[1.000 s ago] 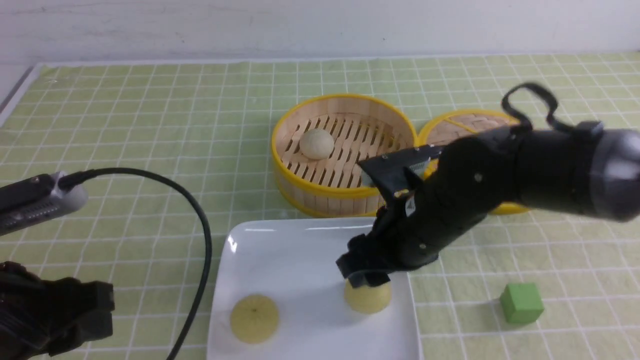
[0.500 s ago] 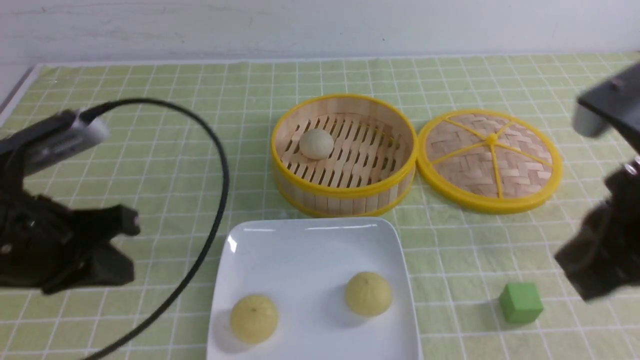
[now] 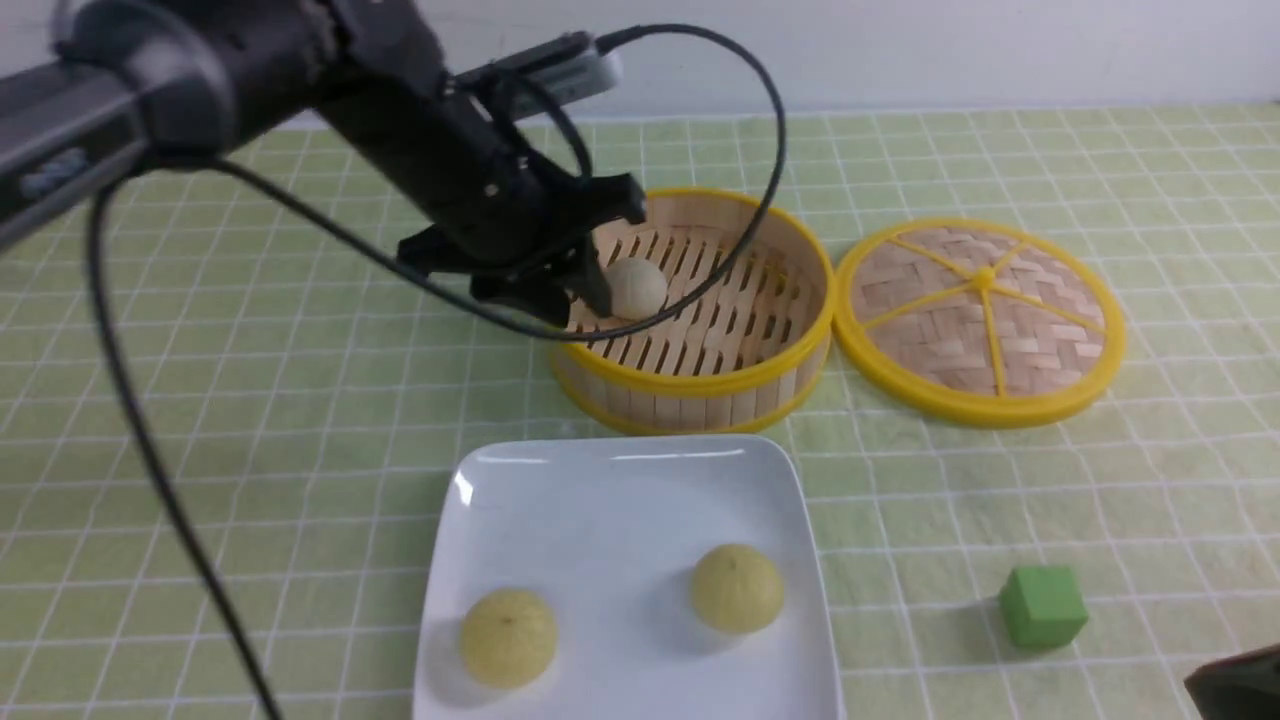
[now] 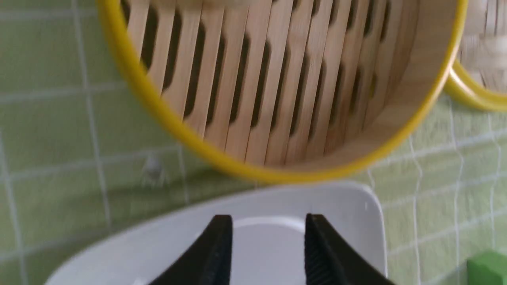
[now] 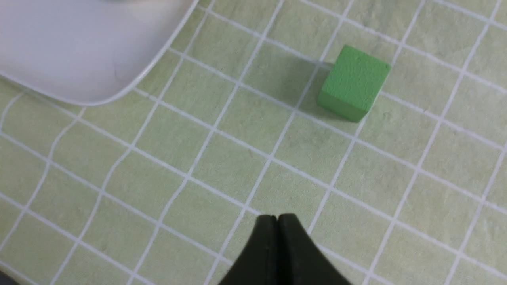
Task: Put the steamed buns into the plate on the green tablecloth.
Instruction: 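Reach into the bamboo steamer and grasp a bun with the left gripper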
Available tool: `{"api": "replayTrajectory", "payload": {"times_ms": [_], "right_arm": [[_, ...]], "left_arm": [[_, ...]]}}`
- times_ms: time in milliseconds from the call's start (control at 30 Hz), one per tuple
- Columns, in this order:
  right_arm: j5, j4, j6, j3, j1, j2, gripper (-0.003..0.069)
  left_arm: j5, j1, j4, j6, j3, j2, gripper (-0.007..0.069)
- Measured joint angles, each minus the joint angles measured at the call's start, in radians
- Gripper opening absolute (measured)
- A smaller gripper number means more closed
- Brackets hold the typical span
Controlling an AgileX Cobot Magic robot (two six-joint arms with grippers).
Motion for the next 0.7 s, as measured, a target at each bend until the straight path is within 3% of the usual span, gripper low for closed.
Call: {"api": "replayTrajectory", "payload": {"times_ms": [167, 367, 533, 700], "right_arm": [[-0.054, 0.014, 0.01, 0.015, 0.0, 0.0, -0.0005], [-0.084, 0.028, 0.017, 0.026, 0.0, 0.0, 0.0], [-0.13, 0.033, 0.018, 0.026, 0.0, 0.0, 0.0003], [-0.143, 0.04, 0.019, 0.027, 0.0, 0.0, 0.0005]], "left_arm": [[0.087, -0.03, 0.105, -0.036, -0.28, 0.213, 0.0451], [0.129, -0.028, 0.204, -0.084, -0.483, 0.346, 0.0466], [0.107, -0.028, 0.183, -0.087, -0.502, 0.393, 0.0424], [0.11, -0.028, 0.162, -0.087, -0.502, 0.435, 0.0255]]}}
